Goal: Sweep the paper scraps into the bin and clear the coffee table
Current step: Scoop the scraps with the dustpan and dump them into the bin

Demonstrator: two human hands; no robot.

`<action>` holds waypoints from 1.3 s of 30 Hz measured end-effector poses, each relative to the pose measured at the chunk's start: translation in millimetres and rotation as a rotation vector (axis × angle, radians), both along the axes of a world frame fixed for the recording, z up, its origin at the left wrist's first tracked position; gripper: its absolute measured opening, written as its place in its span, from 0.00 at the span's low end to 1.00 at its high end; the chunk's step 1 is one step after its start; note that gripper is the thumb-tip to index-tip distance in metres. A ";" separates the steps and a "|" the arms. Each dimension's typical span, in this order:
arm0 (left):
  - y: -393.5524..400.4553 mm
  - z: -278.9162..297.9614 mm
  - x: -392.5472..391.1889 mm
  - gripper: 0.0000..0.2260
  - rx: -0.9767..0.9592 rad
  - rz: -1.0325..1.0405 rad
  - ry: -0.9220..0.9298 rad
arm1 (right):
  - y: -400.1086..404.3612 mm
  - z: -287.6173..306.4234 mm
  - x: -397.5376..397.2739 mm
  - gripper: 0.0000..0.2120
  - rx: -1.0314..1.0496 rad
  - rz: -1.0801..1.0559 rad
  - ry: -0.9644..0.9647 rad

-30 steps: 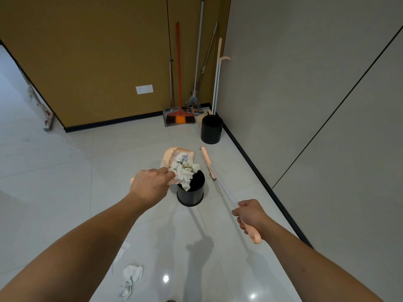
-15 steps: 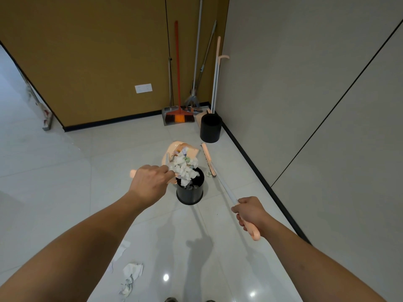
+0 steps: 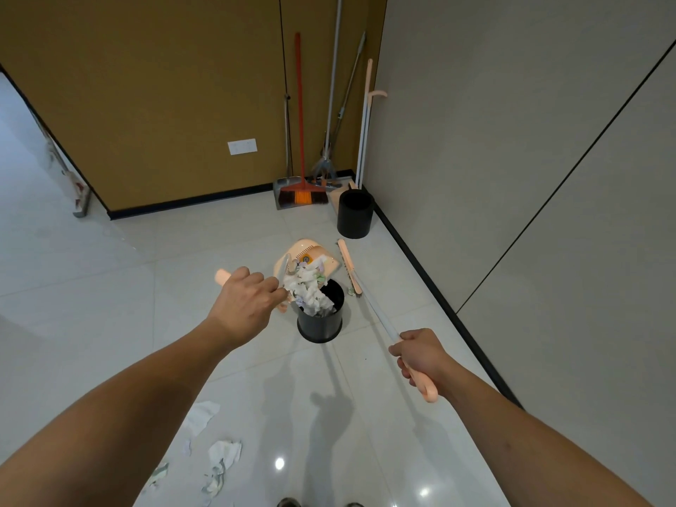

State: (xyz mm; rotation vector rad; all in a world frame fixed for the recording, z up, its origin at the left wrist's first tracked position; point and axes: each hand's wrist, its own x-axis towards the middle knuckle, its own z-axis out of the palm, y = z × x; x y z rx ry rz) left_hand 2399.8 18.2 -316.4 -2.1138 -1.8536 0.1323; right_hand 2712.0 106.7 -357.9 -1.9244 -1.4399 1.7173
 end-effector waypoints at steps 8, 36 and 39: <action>12.3 0.3 -1.9 0.09 0.034 -0.063 0.055 | 2.9 1.4 -0.7 0.08 -0.017 -0.010 0.010; 52.8 -14.4 -114.8 0.03 0.266 0.488 -0.346 | 59.8 -33.7 -87.6 0.03 -0.083 -0.166 -0.034; 74.0 -26.9 -141.2 0.05 0.307 0.584 -0.378 | 92.5 -42.2 -106.4 0.02 -0.138 -0.207 0.003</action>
